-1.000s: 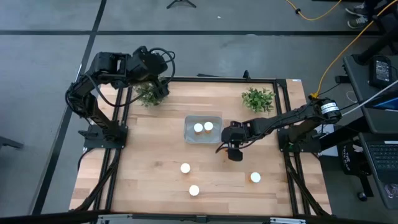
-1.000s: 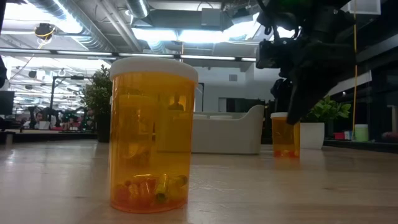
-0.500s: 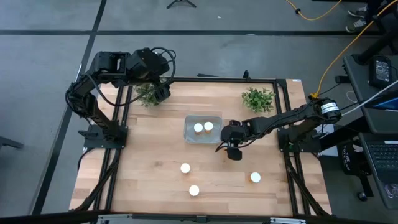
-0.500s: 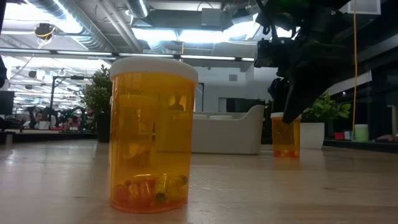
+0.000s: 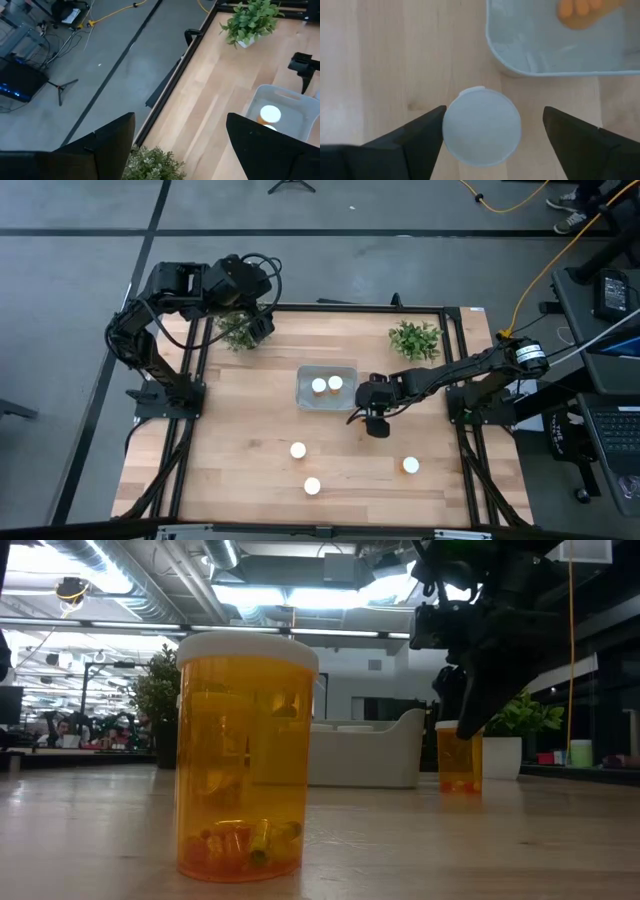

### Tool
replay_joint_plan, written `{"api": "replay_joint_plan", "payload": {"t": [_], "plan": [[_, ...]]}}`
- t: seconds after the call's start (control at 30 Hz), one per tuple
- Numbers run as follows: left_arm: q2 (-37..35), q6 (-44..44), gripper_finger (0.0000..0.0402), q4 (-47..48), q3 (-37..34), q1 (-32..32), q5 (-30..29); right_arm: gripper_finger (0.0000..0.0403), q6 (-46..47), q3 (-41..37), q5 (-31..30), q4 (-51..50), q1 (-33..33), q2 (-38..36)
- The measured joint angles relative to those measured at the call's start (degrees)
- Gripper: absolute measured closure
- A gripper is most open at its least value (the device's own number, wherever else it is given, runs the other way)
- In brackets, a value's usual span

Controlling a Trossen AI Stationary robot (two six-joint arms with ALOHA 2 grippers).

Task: Pick and place pill bottles into a basket
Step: Put the orange pill bottle into the gray bin

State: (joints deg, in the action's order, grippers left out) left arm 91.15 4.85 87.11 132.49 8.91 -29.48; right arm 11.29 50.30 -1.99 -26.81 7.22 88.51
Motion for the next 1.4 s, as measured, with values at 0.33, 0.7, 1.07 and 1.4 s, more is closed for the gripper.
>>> {"api": "replay_joint_plan", "payload": {"t": [0.33, 0.7, 1.07, 1.4], "plan": [[0.0, 0.4, 0.0093, 0.02, 0.0, 0.0, -0.06, 0.0132, 0.24, -0.84, 0.77, 1.26, -0.02, -0.04], [0.0, 0.4, 0.0093, 0.02, 0.0, 0.0, -0.12, 0.0137, 1.6, -2.71, 2.72, 3.67, 0.0, -0.02], [0.0, 0.4, 0.0093, 0.02, 0.0, 0.0, -0.95, 0.0138, 1.61, -2.73, 2.72, 4.82, 0.0, -0.02], [0.0, 0.58, 0.0093, 0.02, 0.0, 0.0, -0.93, 0.0195, 1.73, -2.73, 2.69, 4.81, 0.0, -0.02]]}}
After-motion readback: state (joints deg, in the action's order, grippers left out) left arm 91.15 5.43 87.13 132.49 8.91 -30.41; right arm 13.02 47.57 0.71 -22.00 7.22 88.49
